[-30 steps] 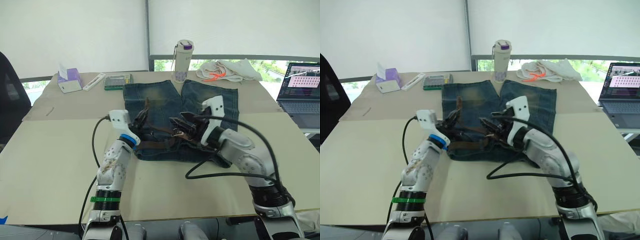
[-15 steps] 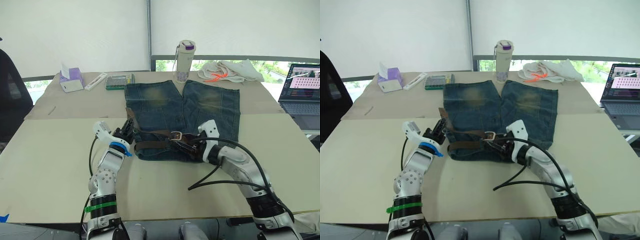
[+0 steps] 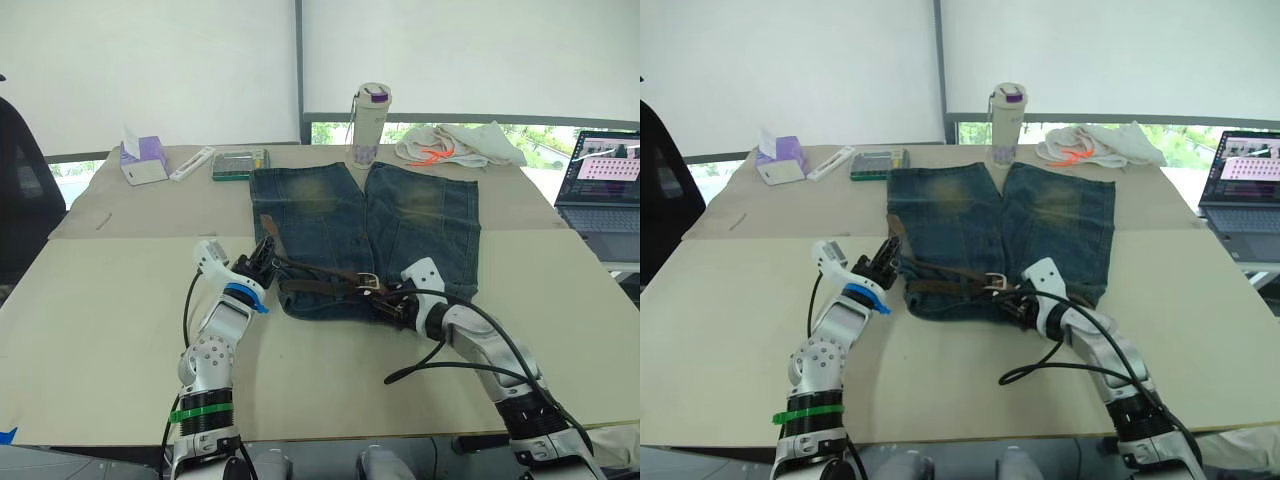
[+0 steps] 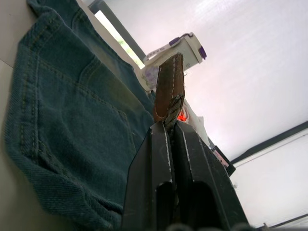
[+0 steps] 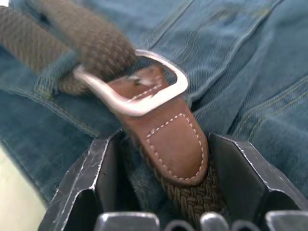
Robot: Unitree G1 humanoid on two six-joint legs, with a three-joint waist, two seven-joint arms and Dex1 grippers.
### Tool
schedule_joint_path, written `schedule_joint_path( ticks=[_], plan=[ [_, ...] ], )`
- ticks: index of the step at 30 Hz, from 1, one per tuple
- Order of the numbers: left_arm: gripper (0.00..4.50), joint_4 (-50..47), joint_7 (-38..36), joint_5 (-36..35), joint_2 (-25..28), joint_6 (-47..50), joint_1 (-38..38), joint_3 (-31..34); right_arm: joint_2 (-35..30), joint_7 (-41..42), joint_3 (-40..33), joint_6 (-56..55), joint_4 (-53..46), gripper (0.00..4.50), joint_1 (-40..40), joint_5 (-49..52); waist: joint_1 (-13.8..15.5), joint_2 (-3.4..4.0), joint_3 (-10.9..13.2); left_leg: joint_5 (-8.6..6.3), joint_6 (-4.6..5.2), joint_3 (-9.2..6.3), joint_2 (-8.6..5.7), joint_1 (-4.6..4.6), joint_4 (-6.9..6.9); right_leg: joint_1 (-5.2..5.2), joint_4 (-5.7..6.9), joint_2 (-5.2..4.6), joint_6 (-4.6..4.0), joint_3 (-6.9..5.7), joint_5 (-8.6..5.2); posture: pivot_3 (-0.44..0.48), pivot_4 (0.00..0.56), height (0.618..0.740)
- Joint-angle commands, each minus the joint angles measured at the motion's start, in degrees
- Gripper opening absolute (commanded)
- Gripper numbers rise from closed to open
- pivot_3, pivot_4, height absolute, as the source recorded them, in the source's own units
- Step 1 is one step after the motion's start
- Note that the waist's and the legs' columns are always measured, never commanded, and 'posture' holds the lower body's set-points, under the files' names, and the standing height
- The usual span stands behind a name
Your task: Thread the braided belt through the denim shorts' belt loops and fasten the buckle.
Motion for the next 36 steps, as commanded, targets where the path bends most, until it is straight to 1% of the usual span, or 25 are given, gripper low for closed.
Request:
schedule_joint_path(
  ticks=[1, 5, 9, 13, 17, 22, 26, 31, 33, 34, 36],
  plan=[
    [0.00, -2.87, -0.93, -2.44, 0.74, -1.14, -0.62, 1.82, -0.59, 1.00, 0.00, 0.98, 1.96, 3.16, 1.67, -1.70, 0.05, -0.01, -0.01, 0.00, 0.00, 0.00, 0.00, 0.00, 0.01, 0.01, 0.00, 0.00, 0.00, -0.01, 0.00, 0.000, 0.150, 0.740],
    [0.00, -3.07, -2.34, -3.64, 2.20, -0.66, 0.24, 2.54, -0.65, 3.65, -0.38, 0.74, -0.92, 3.16, 2.57, -0.27, 0.01, -0.01, -0.01, 0.00, 0.00, 0.00, -0.01, -0.01, 0.02, 0.02, -0.01, -0.01, 0.00, -0.01, 0.00, 0.000, 0.150, 0.740],
    [0.00, -3.11, -3.57, -1.70, 3.98, -0.51, 1.09, 0.58, -1.19, 5.05, -4.44, 0.70, -3.83, 3.16, 1.53, 2.21, -0.01, -0.01, 0.00, 0.00, 0.00, -0.01, 0.01, -0.01, -0.02, 0.00, -0.02, 0.01, 0.00, 0.00, 0.00, 0.000, 0.150, 0.740],
    [0.00, -3.66, -4.09, -1.34, 3.63, -0.74, 1.20, -1.08, -3.23, 8.05, -7.56, -0.08, -7.53, 3.16, -0.10, 4.50, 0.27, 0.01, 0.05, 0.00, 0.00, -0.01, -0.08, -0.07, 0.03, -0.02, -0.02, -0.07, 0.00, -0.02, 0.00, 0.000, 0.150, 0.740],
    [0.00, -3.77, -4.24, -1.89, 3.29, -0.85, 1.27, -0.99, -5.17, 8.16, -5.83, -2.20, -8.29, 3.16, -1.86, 0.57, 0.17, 0.02, 0.06, 0.00, 0.00, -0.01, -0.09, -0.07, 0.03, -0.03, -0.03, -0.09, 0.00, -0.02, 0.00, 0.000, 0.150, 0.740],
    [0.00, -4.12, -4.32, -1.71, 3.32, -0.68, 1.55, -1.33, -2.54, 6.66, -4.53, -0.74, -10.33, 3.16, -1.51, 0.00, 0.03, 0.02, 0.06, 0.00, 0.00, 0.00, -0.06, -0.06, 0.02, -0.03, -0.02, -0.07, 0.00, -0.02, 0.00, 0.000, 0.150, 0.740],
    [0.00, -5.01, -4.03, -1.88, 2.91, -0.70, 2.16, -1.47, -1.15, 6.22, -2.74, -1.69, -11.54, 3.16, 0.41, -1.23, 0.20, 0.02, 0.06, 0.00, 0.00, -0.04, -0.08, -0.07, 0.02, -0.04, -0.02, -0.10, 0.00, -0.01, 0.00, 0.000, 0.150, 0.740],
    [0.00, -6.13, -3.84, -1.93, 2.54, -0.52, 3.23, -1.90, 0.02, 4.72, -3.25, -4.90, -11.20, 3.16, 0.23, -3.01, 0.17, 0.02, 0.06, 0.00, 0.00, -0.09, -0.18, -0.07, 0.03, -0.04, -0.02, -0.22, 0.01, -0.01, 0.00, 0.000, 0.150, 0.740],
    [0.00, -6.25, -3.74, -1.83, 2.45, -0.55, 3.46, -2.00, 0.80, 5.24, -4.50, -6.45, -11.10, 3.16, 0.06, -1.75, 0.16, 0.02, 0.06, 0.00, 0.00, -0.09, -0.18, -0.07, 0.02, -0.04, -0.02, -0.21, 0.01, -0.01, 0.00, 0.000, 0.150, 0.740],
    [0.00, -6.27, -3.73, -1.77, 2.40, -0.60, 3.54, -2.06, 1.09, 5.82, -5.16, -7.07, -11.22, 2.93, 0.15, -0.69, 0.16, 0.02, 0.06, 0.00, 0.00, -0.09, -0.18, -0.06, 0.02, -0.04, -0.02, -0.20, 0.01, -0.01, 0.00, 0.000, 0.150, 0.740],
    [0.00, -6.25, -3.68, -1.69, 2.35, -0.66, 3.59, -2.14, 1.03, 8.14, -5.89, -7.66, -11.70, 2.31, 0.62, 1.49, 0.15, 0.02, 0.06, 0.00, 0.00, -0.08, -0.18, -0.06, 0.02, -0.04, -0.02, -0.20, 0.01, -0.01, 0.00, 0.000, 0.150, 0.740]
  ],
)
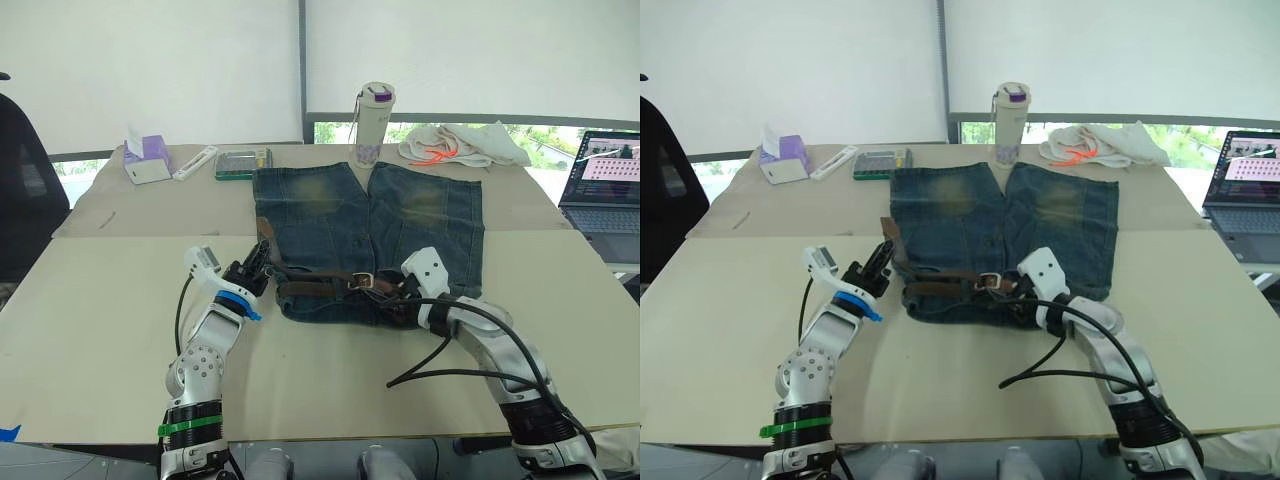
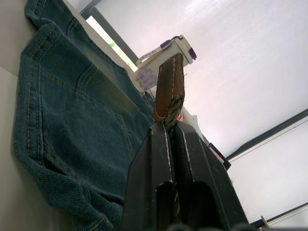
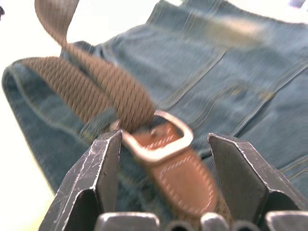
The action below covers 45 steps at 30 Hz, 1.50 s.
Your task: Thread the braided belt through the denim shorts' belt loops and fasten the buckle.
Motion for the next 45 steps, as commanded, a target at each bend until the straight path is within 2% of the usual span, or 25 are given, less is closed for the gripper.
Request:
schedule_joint_path(
  ticks=[1, 6, 7, 21, 35, 45],
  plan=[
    [0.00, -2.64, -0.25, -0.12, -0.04, -0.78, -0.26, -0.35, -0.13, 3.56, -2.79, -2.18, -2.56, 2.02, -0.18, 3.96, 0.00, 0.00, 0.00, 0.00, 0.00, 0.01, -0.01, 0.00, 0.00, 0.01, 0.00, -0.01, 0.00, 0.00, 0.00, 0.000, 0.150, 0.740],
    [0.00, -2.34, -0.20, 0.15, -0.19, -1.00, -0.45, -0.58, 0.15, 3.02, -3.55, -1.80, 0.42, 0.21, -0.90, 3.55, 0.00, 0.00, 0.00, 0.00, 0.00, 0.01, -0.01, 0.00, 0.01, 0.01, 0.00, -0.01, 0.00, 0.00, 0.00, 0.000, 0.150, 0.740],
    [0.00, -2.34, -0.19, 0.20, -0.22, -1.02, -0.46, -0.63, 0.02, 2.82, -3.35, -2.27, 1.46, 0.04, -1.08, 2.75, 0.00, 0.00, 0.00, 0.00, 0.00, 0.01, -0.01, 0.00, 0.01, 0.01, 0.00, -0.01, 0.00, 0.00, 0.00, 0.000, 0.150, 0.740],
    [0.00, -2.53, -0.26, 0.85, -0.26, -1.22, -0.44, -1.23, -2.52, 8.24, 0.99, -7.42, 7.56, 0.04, -1.94, -2.49, -0.01, 0.00, 0.00, 0.00, 0.00, 0.08, -0.02, 0.00, 0.01, 0.02, -0.01, -0.02, 0.00, 0.00, 0.00, 0.000, 0.150, 0.740],
    [0.00, -2.61, -0.69, 1.75, -0.02, -1.09, -0.20, -2.05, -4.07, 9.35, 4.82, -8.31, 13.39, 0.04, -4.90, -8.94, -0.04, 0.00, 0.00, 0.00, 0.00, 0.07, -0.01, 0.02, 0.01, 0.02, 0.01, -0.01, 0.00, 0.00, 0.00, 0.000, 0.150, 0.740],
    [0.00, -2.53, -1.08, 2.16, 0.98, -1.22, 0.65, -1.85, -2.96, 14.83, 4.42, -14.35, 17.13, 0.04, -7.74, -7.28, -0.14, 0.00, 0.00, 0.00, 0.00, 0.07, -0.01, 0.03, 0.01, 0.03, 0.01, -0.01, 0.00, 0.00, 0.00, 0.000, 0.150, 0.740]
  ],
)
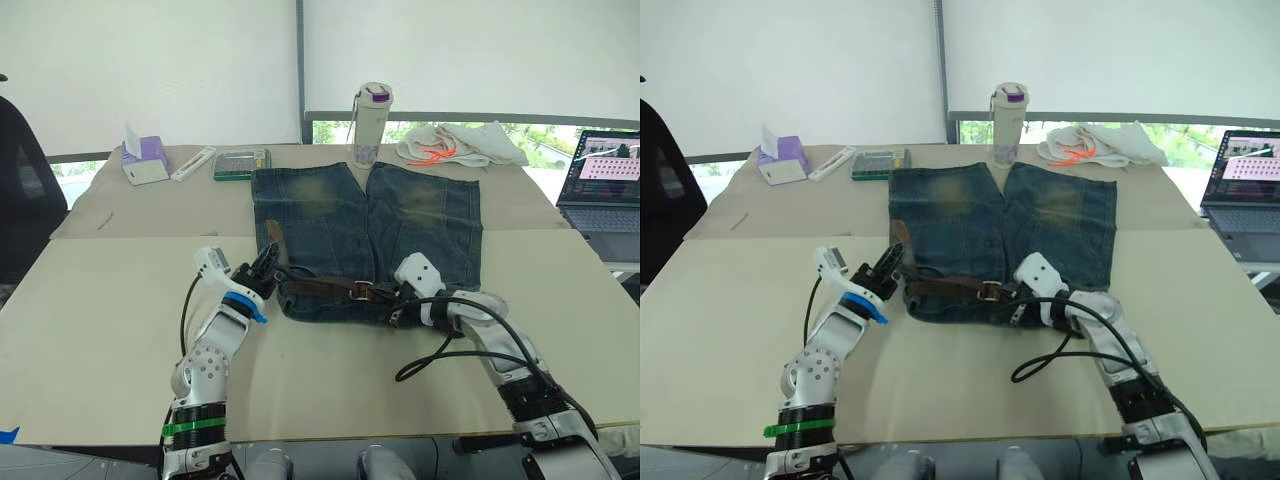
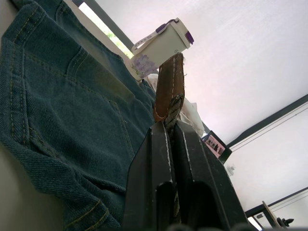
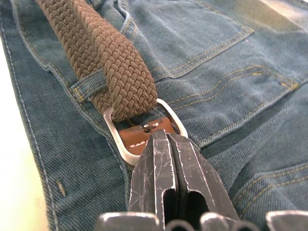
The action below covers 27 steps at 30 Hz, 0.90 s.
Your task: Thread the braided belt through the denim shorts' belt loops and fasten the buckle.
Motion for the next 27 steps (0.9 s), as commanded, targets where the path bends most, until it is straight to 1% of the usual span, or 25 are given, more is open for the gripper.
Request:
schedule_joint_path(
  ticks=[1, 11, 18, 22, 27],
  plan=[
    [0.00, -2.37, -0.98, 0.50, 0.67, -1.24, 0.01, 0.16, 0.64, 3.00, -0.05, -2.67, 0.77, 0.04, -1.59, 1.63, -0.01, 0.00, 0.00, 0.00, 0.00, 0.00, 0.00, 0.00, 0.00, 0.00, 0.00, 0.00, 0.00, 0.00, 0.00, 0.000, 0.150, 0.740],
    [0.00, -0.74, -2.92, 2.97, 2.99, -2.70, 1.36, 0.67, 2.48, 4.11, -0.46, -5.72, 6.22, 0.04, -4.49, 0.31, -0.10, 0.01, 0.00, 0.00, 0.00, -0.04, 0.02, 0.02, -0.02, -0.02, 0.03, 0.00, -0.01, 0.01, 0.01, 0.000, 0.150, 0.740],
    [0.00, 0.34, -3.99, 4.08, 3.59, -3.50, 2.29, 1.29, 1.83, 7.18, -0.90, -7.02, 9.27, 0.04, -6.18, 0.98, 0.00, 0.01, 0.00, 0.00, 0.00, -0.04, 0.00, 0.01, -0.02, -0.02, 0.02, -0.02, -0.01, 0.01, 0.01, 0.000, 0.150, 0.740],
    [0.00, 0.86, -4.29, 4.79, 3.82, -3.74, 2.05, 1.37, 1.41, 10.83, -0.60, -6.40, 10.71, 0.04, -7.57, 1.68, -0.03, 0.01, 0.00, 0.00, 0.00, -0.04, 0.01, 0.01, -0.02, -0.03, 0.02, -0.02, -0.01, 0.01, 0.01, 0.000, 0.150, 0.740],
    [0.00, 1.58, -4.55, 5.37, 3.89, -3.97, 1.84, 1.35, 2.50, 11.64, -0.16, -7.85, 14.25, 0.04, -9.95, 0.60, -0.18, 0.01, 0.00, 0.00, 0.00, -0.05, 0.02, 0.02, -0.02, -0.03, 0.03, -0.01, -0.01, 0.01, 0.01, 0.000, 0.150, 0.740]
  ],
)
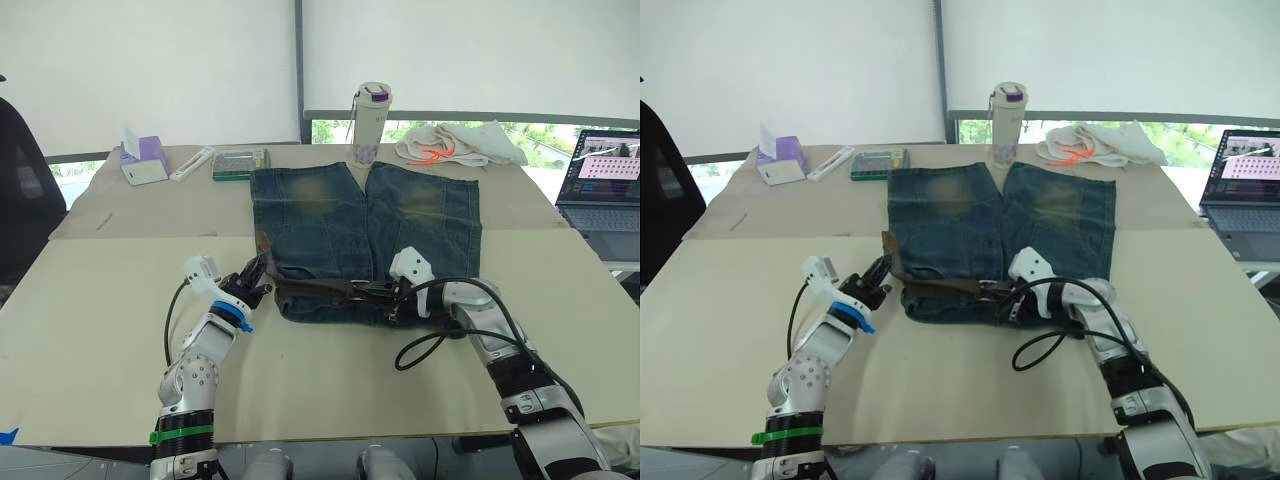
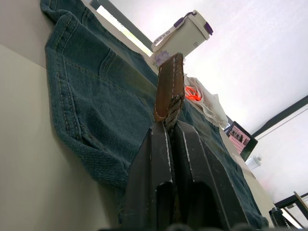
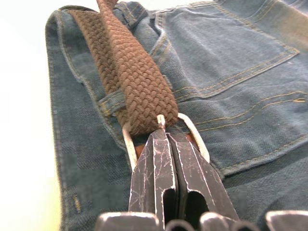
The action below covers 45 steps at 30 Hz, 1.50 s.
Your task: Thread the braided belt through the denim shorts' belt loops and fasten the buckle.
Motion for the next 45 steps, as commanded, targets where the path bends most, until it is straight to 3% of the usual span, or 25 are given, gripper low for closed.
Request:
schedule_joint_path(
  ticks=[1, 17, 25, 45],
  plan=[
    [0.00, -0.31, -0.72, 0.54, 0.56, -1.52, -0.40, 0.68, 0.51, 0.22, 0.13, -2.32, 2.26, 0.04, -2.58, -0.46, 0.02, 0.00, 0.00, 0.00, 0.00, -0.01, 0.00, 0.01, 0.00, 0.00, 0.01, 0.00, 0.00, 0.00, 0.00, 0.000, 0.150, 0.740],
    [0.00, -0.97, -0.42, 1.33, -0.10, -1.83, -0.17, 0.73, 1.59, 2.30, -0.50, -5.31, 7.76, 0.04, -5.38, 0.18, 0.03, 0.01, 0.00, 0.00, 0.00, -0.08, 0.01, 0.01, 0.00, -0.01, 0.02, -0.01, -0.01, 0.00, 0.00, 0.000, 0.150, 0.740],
    [0.00, -0.94, -0.43, 1.09, -0.09, -1.48, -0.10, 0.80, 0.88, 8.47, -3.30, -6.32, 10.39, 0.04, -6.98, 4.60, 0.09, 0.01, 0.00, 0.00, 0.00, -0.08, -0.01, 0.00, 0.00, -0.01, 0.02, -0.03, -0.01, 0.00, 0.01, 0.000, 0.150, 0.740],
    [0.00, -1.11, -0.41, 1.16, -0.27, -1.37, 0.36, 0.71, 2.41, 9.54, -0.15, -11.45, 16.42, 0.04, -9.11, -0.14, 0.07, 0.02, 0.00, 0.00, -0.01, -0.10, -0.01, 0.00, 0.00, -0.02, 0.03, -0.05, -0.01, 0.00, 0.01, 0.000, 0.150, 0.740]
  ],
)
